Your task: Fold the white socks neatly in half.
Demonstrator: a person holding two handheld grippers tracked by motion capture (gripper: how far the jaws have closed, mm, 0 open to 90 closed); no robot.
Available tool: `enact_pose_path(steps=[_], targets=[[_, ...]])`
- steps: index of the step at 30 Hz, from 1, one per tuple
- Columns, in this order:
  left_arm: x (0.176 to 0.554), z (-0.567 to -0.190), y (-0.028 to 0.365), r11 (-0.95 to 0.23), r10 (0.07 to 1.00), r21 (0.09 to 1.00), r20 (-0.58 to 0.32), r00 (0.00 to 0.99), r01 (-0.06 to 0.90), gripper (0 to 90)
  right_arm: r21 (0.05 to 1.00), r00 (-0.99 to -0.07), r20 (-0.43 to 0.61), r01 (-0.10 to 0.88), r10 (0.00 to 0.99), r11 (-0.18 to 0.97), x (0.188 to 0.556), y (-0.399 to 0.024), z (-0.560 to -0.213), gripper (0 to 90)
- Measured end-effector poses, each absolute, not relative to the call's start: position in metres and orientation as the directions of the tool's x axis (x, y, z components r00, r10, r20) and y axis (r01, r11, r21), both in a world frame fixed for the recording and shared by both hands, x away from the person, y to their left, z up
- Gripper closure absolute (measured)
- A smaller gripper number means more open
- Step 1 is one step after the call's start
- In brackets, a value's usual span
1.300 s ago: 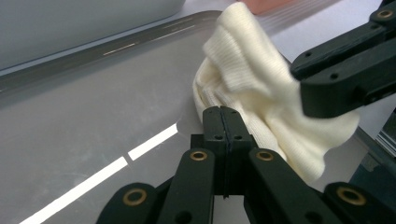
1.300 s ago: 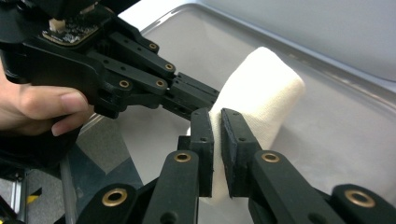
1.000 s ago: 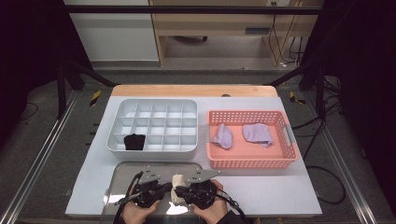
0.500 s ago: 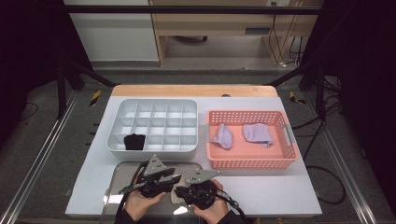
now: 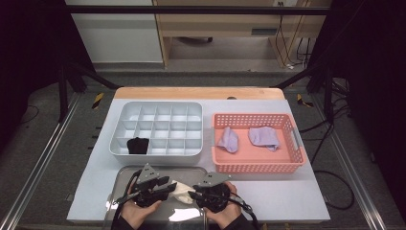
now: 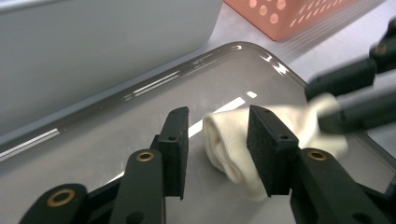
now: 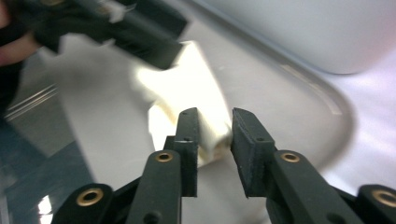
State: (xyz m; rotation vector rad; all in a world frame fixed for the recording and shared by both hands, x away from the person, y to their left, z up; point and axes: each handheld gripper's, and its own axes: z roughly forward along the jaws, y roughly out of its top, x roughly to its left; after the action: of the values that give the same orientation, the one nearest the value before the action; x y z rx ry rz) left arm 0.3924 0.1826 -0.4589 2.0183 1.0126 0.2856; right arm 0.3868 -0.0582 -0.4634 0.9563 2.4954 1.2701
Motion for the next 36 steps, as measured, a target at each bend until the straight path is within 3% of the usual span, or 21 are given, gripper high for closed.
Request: enact_pose_path(steps=[7, 14, 19, 36], targets=[[0.382, -0.462, 0.183, -0.303, 0.761, 0.772, -0.156, 0.630, 0.558, 55.3, 0.795, -0.744, 0.149, 0.482, 0.652, 0.369, 0.391, -0.063, -0.460, 75.2], [0.380, -0.463, 0.179, -0.312, 0.767, 0.764, -0.148, 0.624, 0.565, 55.7, 0.835, -0.741, 0.137, 0.443, 0.657, 0.326, 0.392, -0.055, -0.448, 76.4], [0.382, -0.462, 0.178, -0.319, 0.767, 0.761, -0.143, 0.626, 0.565, 56.2, 0.841, -0.727, 0.188, 0.467, 0.660, 0.275, 0.396, -0.058, -0.449, 76.2], [0.384, -0.464, 0.175, -0.300, 0.768, 0.757, -0.170, 0.617, 0.581, 57.4, 0.794, -0.740, 0.192, 0.504, 0.644, 0.341, 0.385, -0.063, -0.471, 76.1]])
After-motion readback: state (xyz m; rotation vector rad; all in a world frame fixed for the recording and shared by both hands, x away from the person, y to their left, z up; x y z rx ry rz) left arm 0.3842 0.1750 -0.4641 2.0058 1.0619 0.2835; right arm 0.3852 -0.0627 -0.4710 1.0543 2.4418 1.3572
